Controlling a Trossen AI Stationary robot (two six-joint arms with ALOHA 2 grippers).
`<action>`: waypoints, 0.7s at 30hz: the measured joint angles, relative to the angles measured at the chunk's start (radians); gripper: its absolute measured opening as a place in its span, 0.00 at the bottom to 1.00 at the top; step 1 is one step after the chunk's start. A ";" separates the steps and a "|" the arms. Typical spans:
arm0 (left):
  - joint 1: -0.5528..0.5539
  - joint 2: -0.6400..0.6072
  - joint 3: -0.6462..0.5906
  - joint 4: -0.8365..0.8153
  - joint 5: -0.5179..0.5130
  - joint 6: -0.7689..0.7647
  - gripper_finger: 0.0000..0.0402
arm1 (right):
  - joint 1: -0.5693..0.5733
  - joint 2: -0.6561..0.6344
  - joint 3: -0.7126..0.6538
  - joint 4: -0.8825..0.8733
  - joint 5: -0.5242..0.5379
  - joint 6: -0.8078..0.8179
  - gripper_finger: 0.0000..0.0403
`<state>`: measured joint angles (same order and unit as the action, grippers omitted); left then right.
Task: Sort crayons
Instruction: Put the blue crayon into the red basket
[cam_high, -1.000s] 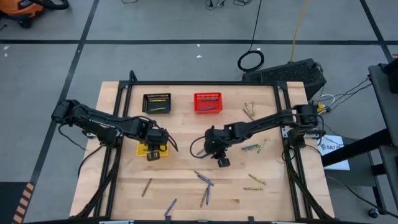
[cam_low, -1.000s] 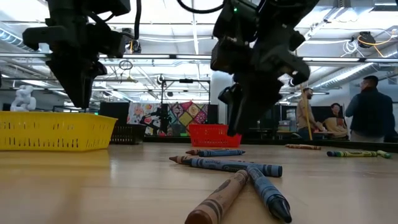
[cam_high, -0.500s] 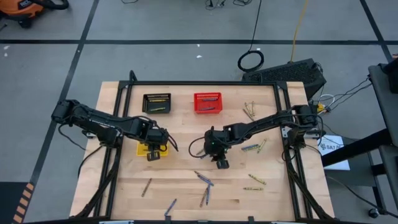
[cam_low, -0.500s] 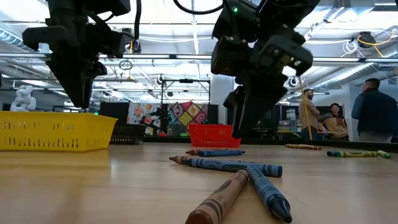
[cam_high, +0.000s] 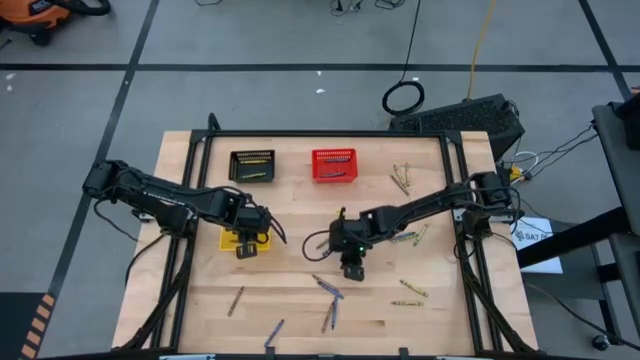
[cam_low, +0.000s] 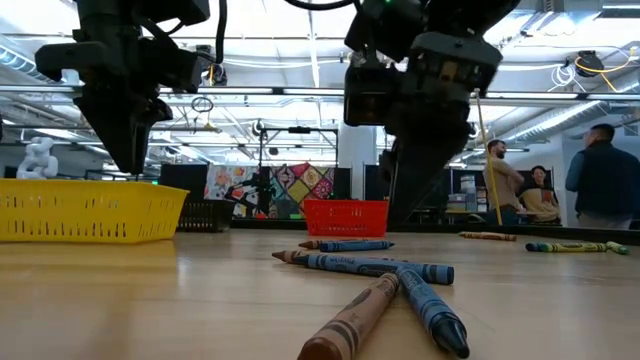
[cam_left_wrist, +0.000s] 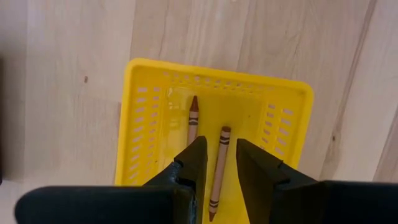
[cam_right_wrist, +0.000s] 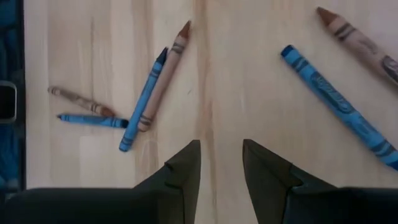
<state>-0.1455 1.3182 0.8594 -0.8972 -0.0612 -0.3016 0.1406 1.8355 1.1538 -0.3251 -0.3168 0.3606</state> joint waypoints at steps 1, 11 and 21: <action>0.000 0.000 0.000 0.001 0.000 0.000 0.21 | 0.000 0.000 0.000 0.003 0.000 0.020 0.27; 0.000 0.000 0.000 0.027 -0.025 -0.007 0.21 | 0.062 0.000 0.000 0.092 0.032 0.246 0.27; 0.000 0.000 0.000 0.047 -0.026 -0.008 0.21 | 0.163 0.000 0.000 0.135 0.033 0.431 0.27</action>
<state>-0.1455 1.3182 0.8593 -0.8497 -0.0868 -0.3092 0.3038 1.8351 1.1538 -0.1898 -0.2839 0.7921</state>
